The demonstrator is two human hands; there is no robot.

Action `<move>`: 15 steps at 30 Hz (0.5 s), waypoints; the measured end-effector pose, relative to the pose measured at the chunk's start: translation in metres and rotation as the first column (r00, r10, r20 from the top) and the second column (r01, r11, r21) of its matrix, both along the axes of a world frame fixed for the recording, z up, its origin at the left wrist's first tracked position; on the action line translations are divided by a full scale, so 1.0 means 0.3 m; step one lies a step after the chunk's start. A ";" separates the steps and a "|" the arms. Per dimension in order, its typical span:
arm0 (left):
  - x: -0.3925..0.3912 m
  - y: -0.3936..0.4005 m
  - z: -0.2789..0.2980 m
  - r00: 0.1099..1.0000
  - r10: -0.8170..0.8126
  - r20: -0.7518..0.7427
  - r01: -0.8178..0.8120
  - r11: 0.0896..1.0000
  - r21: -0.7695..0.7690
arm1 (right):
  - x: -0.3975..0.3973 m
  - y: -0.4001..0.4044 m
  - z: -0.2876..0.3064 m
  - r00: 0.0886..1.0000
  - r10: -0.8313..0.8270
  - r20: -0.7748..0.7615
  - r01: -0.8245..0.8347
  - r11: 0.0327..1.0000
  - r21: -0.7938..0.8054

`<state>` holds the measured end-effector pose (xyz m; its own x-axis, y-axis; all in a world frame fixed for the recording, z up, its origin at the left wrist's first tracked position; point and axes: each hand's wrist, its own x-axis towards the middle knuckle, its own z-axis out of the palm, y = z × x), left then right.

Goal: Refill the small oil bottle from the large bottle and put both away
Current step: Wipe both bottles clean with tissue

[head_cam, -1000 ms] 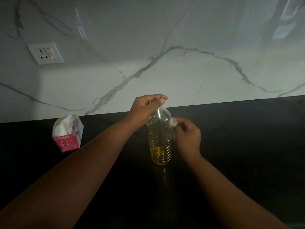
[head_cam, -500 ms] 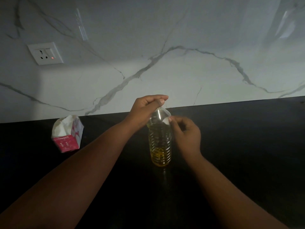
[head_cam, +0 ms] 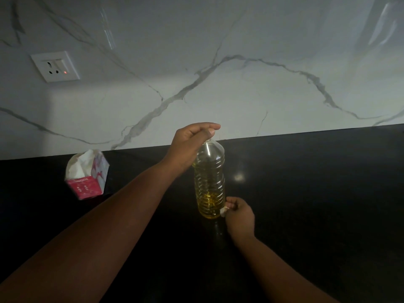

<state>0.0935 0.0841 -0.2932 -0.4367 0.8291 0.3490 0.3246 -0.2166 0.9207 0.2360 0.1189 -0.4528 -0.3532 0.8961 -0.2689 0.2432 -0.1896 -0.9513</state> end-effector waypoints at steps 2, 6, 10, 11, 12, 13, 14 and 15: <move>0.001 0.001 -0.003 1.000 0.003 0.011 -0.003 1.000 -0.006 | -0.012 0.014 0.031 0.994 -0.070 -0.085 0.061 0.993 -0.101; -0.006 0.010 -0.001 0.998 -0.009 0.056 0.010 1.000 -0.018 | -0.024 0.054 0.173 0.936 -0.162 -0.311 0.122 0.982 -0.144; -0.016 0.016 0.002 0.995 -0.040 0.092 0.044 0.998 -0.042 | -0.041 0.084 0.361 0.862 -0.077 -0.501 0.079 0.997 -0.016; -0.021 0.018 0.001 0.994 -0.048 0.096 0.051 0.998 -0.038 | -0.044 0.086 0.403 0.850 -0.056 -0.523 0.085 0.996 0.033; -0.025 0.019 0.000 0.992 -0.064 0.107 0.067 0.997 -0.028 | -0.048 0.089 0.438 0.838 -0.036 -0.545 0.093 0.993 0.078; -0.027 0.021 -0.001 0.989 -0.084 0.124 0.086 0.996 -0.016 | -0.051 0.088 0.466 0.826 -0.009 -0.564 0.094 0.988 0.122; -0.029 0.023 -0.002 0.984 -0.099 0.149 0.101 0.995 -0.005 | -0.055 0.084 0.488 0.821 0.030 -0.570 0.082 0.982 0.171; -0.028 0.026 -0.001 0.979 -0.106 0.174 0.107 0.994 0.005 | -0.060 0.076 0.501 0.835 0.081 -0.545 0.066 0.967 0.245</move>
